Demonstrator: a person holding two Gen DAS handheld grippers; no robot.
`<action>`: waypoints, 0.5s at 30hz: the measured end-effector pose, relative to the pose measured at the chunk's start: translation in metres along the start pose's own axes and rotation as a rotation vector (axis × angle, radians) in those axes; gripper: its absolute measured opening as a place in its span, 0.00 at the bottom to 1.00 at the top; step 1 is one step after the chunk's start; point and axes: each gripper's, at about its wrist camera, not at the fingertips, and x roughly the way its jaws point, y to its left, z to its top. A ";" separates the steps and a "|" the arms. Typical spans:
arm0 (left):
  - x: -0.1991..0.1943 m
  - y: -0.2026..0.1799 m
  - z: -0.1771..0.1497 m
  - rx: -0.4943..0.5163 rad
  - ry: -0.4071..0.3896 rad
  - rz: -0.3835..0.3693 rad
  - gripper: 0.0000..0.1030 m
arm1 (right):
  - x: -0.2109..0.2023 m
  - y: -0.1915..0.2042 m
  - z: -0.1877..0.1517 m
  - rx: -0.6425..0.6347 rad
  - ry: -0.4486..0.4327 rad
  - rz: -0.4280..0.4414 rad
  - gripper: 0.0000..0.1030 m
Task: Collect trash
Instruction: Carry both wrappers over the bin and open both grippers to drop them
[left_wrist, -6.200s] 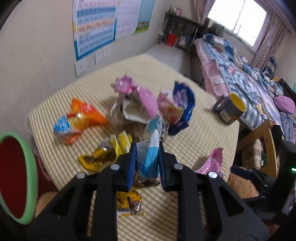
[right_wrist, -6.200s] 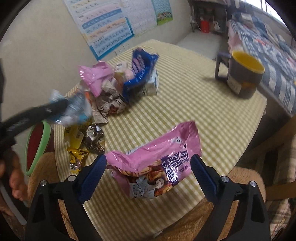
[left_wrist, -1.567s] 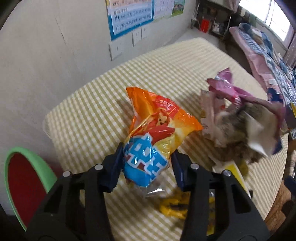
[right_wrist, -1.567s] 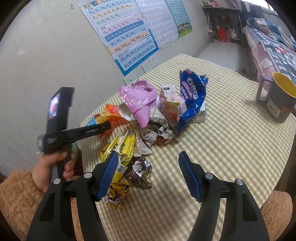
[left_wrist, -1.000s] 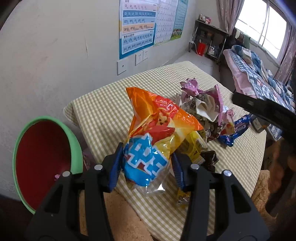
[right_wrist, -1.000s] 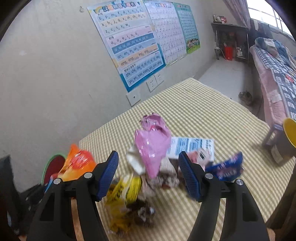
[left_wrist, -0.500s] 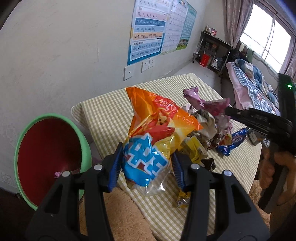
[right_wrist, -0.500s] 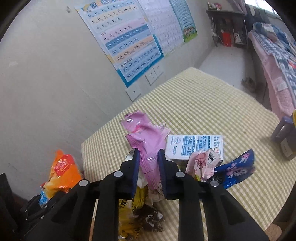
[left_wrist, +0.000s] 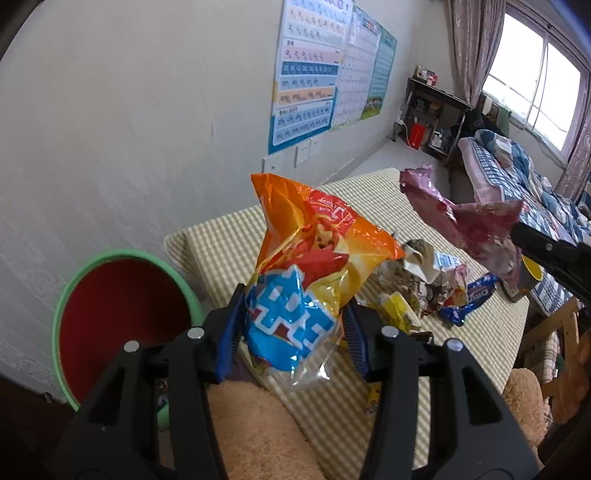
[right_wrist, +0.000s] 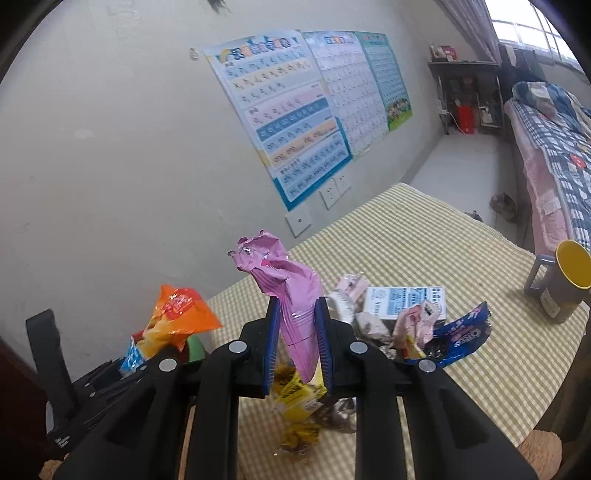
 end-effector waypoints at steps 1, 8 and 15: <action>-0.002 0.004 0.001 -0.007 -0.007 0.010 0.46 | -0.001 0.005 -0.001 -0.013 -0.002 0.000 0.19; -0.010 0.036 0.000 -0.054 -0.022 0.066 0.46 | 0.006 0.027 -0.010 -0.067 0.027 0.011 0.19; -0.015 0.071 -0.006 -0.108 -0.024 0.111 0.46 | 0.019 0.054 -0.017 -0.127 0.066 0.023 0.19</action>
